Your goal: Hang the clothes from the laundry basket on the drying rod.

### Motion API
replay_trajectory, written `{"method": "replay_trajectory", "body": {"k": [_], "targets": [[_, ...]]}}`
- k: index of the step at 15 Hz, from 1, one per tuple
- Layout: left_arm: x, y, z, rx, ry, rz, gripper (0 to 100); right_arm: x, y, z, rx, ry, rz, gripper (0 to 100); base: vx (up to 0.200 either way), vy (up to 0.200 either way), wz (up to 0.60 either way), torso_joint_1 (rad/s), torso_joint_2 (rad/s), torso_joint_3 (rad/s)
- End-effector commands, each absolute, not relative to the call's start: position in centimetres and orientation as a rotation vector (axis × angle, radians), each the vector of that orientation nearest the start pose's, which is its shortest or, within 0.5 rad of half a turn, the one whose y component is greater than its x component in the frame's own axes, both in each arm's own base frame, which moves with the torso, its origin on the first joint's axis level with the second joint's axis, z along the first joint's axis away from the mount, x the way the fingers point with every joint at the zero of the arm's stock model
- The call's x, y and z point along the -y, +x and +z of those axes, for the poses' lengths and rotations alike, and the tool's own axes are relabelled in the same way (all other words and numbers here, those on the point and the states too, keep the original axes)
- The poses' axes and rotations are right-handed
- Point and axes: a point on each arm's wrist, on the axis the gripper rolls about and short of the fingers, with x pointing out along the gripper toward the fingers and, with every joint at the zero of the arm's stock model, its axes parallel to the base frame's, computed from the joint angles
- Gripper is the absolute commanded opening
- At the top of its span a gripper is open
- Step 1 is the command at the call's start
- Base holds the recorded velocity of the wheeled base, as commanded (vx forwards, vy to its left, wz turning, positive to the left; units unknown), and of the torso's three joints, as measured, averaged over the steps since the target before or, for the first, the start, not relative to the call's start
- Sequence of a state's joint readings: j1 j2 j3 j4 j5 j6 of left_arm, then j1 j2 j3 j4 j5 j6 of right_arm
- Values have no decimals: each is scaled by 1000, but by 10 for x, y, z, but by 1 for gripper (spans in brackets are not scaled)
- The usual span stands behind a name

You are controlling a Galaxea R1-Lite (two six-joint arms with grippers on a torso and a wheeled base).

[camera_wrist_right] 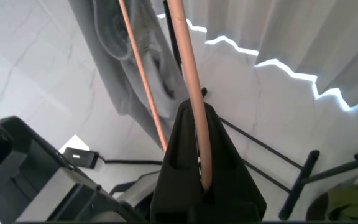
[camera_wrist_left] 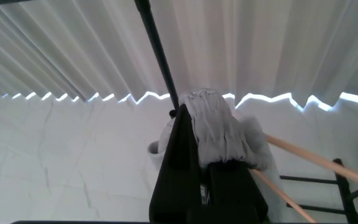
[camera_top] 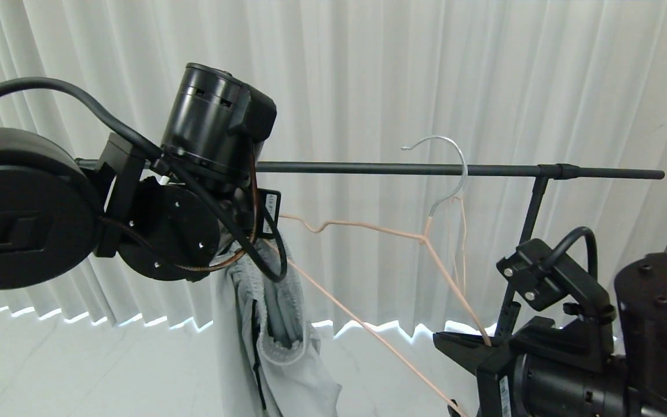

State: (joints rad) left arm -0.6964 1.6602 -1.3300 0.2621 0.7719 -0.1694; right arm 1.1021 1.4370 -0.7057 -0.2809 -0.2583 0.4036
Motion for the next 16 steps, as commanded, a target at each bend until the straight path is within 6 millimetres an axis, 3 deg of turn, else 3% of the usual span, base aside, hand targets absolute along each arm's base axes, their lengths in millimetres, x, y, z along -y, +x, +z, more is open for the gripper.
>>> {"method": "replay_trajectory", "body": {"k": [1,5,11,16], "targets": [[182,232,263,-419,220,89,0,-225,120,183,-535,71,733,0,0,0,0,0,0,0],[180,230,266,-412,208,90,0,-230,119,182,-528,76,752,0,0,0,0,0,0,0],[177,227,266,-416,239,84,0,-199,103,180,-536,71,760,0,0,0,0,0,0,0],[185,223,260,-428,260,43,0,-184,95,194,-490,119,815,0,0,0,0,0,0,0]]}}
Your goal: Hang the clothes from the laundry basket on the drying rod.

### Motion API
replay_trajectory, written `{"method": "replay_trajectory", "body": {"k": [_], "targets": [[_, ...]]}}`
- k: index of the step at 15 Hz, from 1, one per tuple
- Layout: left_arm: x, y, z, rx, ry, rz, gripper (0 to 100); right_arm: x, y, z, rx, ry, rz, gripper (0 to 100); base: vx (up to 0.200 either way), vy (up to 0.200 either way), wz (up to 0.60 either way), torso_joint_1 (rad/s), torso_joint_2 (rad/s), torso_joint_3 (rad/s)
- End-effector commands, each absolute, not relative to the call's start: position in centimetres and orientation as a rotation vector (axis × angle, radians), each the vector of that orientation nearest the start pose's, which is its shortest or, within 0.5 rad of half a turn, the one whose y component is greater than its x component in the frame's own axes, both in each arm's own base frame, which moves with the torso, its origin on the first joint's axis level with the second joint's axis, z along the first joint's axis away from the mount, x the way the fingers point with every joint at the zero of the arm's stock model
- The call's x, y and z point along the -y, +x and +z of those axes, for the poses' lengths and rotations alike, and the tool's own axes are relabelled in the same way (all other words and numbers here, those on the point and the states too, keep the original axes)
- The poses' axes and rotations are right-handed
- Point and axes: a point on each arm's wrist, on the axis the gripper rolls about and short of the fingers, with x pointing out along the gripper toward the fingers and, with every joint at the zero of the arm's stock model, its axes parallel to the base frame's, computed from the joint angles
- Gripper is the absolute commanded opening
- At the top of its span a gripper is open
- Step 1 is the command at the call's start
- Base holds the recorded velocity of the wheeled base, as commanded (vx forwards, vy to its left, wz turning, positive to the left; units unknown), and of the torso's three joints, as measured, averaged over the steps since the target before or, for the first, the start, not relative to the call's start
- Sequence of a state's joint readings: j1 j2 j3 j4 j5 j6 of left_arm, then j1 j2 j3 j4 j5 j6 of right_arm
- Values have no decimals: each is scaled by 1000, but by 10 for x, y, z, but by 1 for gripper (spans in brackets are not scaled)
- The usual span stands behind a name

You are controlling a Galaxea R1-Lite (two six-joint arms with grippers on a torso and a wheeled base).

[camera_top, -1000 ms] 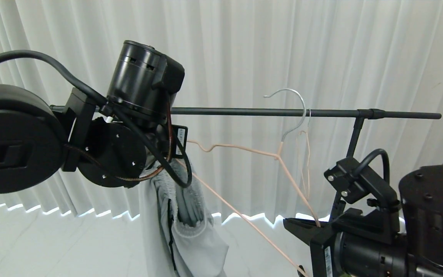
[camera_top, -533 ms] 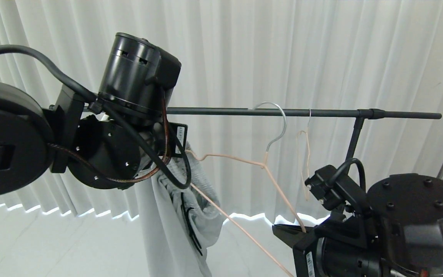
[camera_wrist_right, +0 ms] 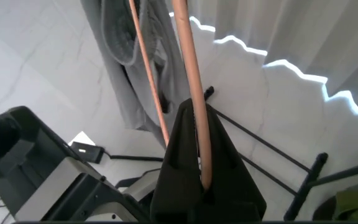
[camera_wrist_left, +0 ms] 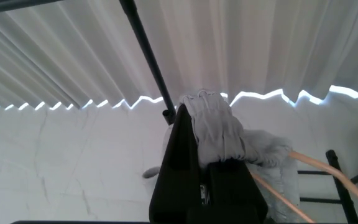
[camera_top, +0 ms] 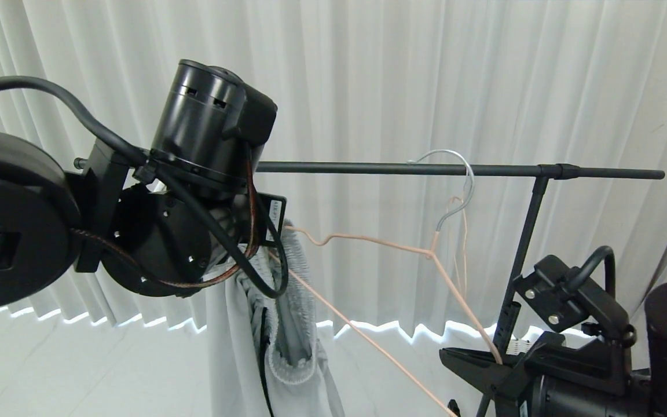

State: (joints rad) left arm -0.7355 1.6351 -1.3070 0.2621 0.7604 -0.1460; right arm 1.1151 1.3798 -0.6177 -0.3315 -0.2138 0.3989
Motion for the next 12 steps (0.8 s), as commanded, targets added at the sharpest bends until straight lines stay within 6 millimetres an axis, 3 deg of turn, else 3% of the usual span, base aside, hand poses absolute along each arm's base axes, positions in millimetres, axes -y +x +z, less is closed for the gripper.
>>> {"method": "replay_trajectory", "body": {"k": [1,7,10,12], "targets": [[188,221,260,-427,262,32,0,-183,94,196,-491,124,840,0,0,0,0,0,0,0],[199,209,261,-419,271,-32,0,-186,92,189,-518,93,870,0,0,0,0,0,0,0],[196,211,268,-403,254,-20,0,-170,78,164,-593,9,879,0,0,0,0,0,0,0],[192,209,269,-402,252,-15,0,-160,70,160,-592,1,898,0,0,0,0,0,0,0]]}}
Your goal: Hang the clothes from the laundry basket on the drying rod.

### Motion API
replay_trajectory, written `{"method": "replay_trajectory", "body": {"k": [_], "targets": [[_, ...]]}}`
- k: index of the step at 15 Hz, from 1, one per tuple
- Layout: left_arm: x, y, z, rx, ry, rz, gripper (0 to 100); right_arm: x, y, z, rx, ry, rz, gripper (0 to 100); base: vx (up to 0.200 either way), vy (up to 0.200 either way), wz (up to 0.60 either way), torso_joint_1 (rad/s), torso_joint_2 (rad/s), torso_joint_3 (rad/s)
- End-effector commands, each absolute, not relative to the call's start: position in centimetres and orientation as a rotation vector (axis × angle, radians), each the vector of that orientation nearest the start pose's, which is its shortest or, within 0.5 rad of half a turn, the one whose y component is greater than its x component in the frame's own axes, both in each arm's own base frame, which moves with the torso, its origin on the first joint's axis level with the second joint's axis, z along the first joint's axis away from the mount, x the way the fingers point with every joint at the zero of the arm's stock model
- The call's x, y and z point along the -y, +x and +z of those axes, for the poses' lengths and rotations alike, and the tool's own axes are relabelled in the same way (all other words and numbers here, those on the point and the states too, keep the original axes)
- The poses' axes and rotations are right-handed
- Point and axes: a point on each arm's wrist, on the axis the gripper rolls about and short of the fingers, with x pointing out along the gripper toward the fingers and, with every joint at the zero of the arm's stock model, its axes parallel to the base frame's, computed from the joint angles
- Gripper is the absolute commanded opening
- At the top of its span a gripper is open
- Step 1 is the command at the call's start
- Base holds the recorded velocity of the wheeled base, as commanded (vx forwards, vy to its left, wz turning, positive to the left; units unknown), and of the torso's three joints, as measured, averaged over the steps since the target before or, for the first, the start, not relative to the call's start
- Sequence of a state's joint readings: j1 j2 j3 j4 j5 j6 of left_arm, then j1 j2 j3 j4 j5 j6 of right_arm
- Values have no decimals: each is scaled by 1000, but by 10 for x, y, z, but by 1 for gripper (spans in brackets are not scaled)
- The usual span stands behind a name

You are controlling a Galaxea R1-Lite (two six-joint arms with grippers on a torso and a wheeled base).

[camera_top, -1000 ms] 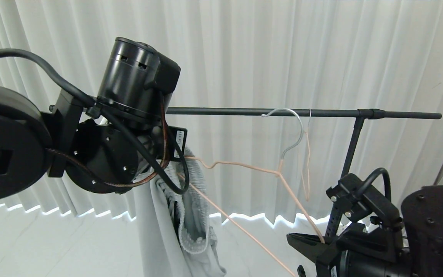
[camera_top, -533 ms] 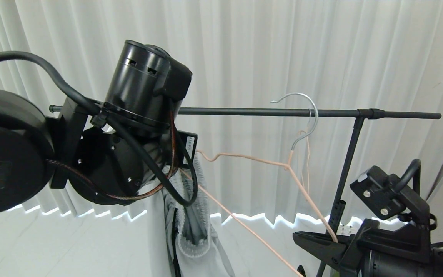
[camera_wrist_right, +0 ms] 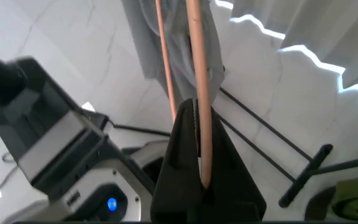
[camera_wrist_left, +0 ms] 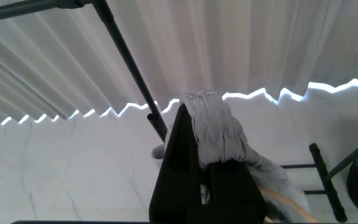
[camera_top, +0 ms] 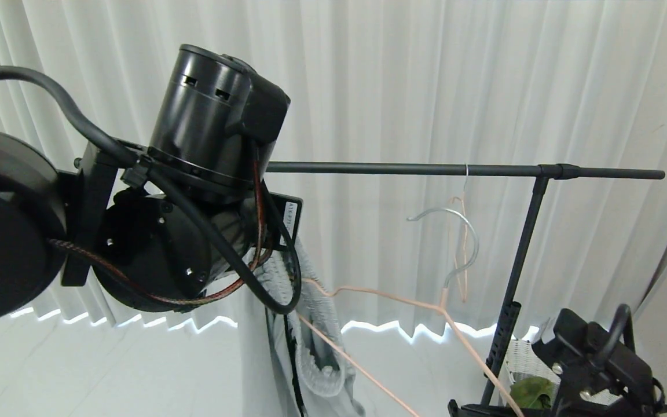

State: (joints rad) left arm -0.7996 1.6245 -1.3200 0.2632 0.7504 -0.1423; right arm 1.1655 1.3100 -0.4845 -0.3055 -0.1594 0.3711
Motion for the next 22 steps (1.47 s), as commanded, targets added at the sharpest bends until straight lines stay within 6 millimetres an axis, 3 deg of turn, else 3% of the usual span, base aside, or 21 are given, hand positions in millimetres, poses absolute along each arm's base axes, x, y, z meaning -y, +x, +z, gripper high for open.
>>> {"method": "replay_trajectory", "body": {"k": [1,6,10,19,22], "targets": [[192,209,268,-406,256,-14,0,-158,69,161,-588,6,898,0,0,0,0,0,0,0],[200,201,258,-426,283,-50,0,-160,75,178,-519,70,879,0,0,0,0,0,0,0],[204,196,259,-419,281,-73,0,-166,82,174,-537,60,860,0,0,0,0,0,0,0],[213,188,265,-398,215,-95,0,-214,106,156,-552,37,830,0,0,0,0,0,0,0],[205,198,263,-391,229,0,0,-211,109,154,-540,31,754,0,0,0,0,0,0,0]]}}
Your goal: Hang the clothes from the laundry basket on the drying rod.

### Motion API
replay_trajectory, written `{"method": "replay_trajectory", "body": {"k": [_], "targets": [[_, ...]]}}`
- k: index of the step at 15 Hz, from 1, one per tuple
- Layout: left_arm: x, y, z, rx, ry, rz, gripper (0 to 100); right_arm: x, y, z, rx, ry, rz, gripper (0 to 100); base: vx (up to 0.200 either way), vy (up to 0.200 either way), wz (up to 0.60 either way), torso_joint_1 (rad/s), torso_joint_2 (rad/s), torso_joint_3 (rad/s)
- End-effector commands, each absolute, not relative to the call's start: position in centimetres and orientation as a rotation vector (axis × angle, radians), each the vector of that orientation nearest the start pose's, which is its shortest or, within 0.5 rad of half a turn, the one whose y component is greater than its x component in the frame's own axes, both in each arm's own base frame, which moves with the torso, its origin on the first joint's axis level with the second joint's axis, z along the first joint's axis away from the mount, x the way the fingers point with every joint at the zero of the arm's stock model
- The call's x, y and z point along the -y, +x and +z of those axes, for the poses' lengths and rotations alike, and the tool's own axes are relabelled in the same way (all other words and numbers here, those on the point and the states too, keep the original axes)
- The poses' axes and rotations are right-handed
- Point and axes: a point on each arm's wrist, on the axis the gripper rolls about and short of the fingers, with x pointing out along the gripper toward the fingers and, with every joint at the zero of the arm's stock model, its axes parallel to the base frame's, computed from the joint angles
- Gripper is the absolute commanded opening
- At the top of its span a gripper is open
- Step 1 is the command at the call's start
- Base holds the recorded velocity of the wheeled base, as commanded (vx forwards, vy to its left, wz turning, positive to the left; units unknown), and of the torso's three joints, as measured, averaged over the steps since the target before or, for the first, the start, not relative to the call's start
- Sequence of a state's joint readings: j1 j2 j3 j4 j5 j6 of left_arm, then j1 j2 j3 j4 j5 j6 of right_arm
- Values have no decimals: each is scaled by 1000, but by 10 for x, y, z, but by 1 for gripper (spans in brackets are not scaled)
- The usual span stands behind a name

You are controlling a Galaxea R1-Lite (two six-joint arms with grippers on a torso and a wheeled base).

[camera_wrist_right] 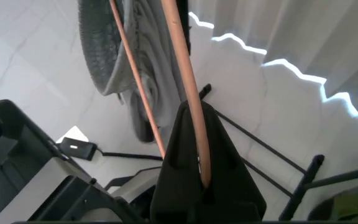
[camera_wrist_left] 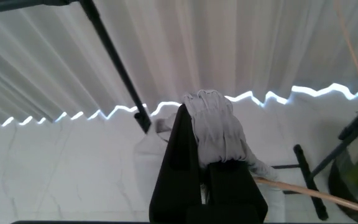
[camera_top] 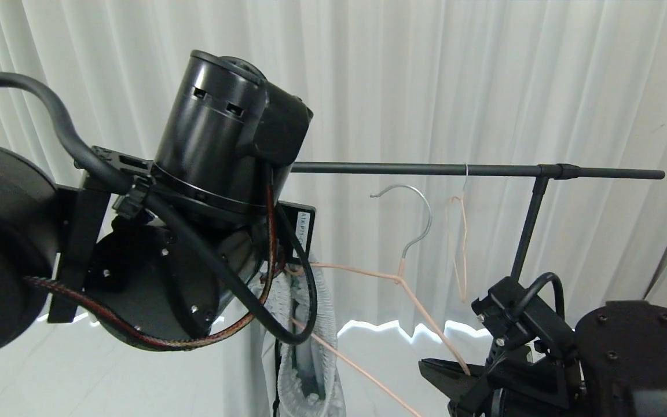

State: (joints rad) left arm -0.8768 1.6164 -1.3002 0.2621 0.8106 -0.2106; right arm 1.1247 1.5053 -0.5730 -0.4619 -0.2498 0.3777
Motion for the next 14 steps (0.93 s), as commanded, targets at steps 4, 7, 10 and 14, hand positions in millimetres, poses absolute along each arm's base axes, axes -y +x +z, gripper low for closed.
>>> {"method": "replay_trajectory", "body": {"k": [4,7,10,14], "targets": [[203,201,259,-403,239,19,0,-194,122,160,-529,60,663,0,0,0,0,0,0,0],[205,204,253,-410,258,37,0,-185,128,165,-505,78,612,0,0,0,0,0,0,0],[208,205,251,-412,268,45,0,-182,130,165,-493,79,568,0,0,0,0,0,0,0],[223,201,245,-416,244,11,0,-193,125,167,-490,73,613,0,0,0,0,0,0,0]]}}
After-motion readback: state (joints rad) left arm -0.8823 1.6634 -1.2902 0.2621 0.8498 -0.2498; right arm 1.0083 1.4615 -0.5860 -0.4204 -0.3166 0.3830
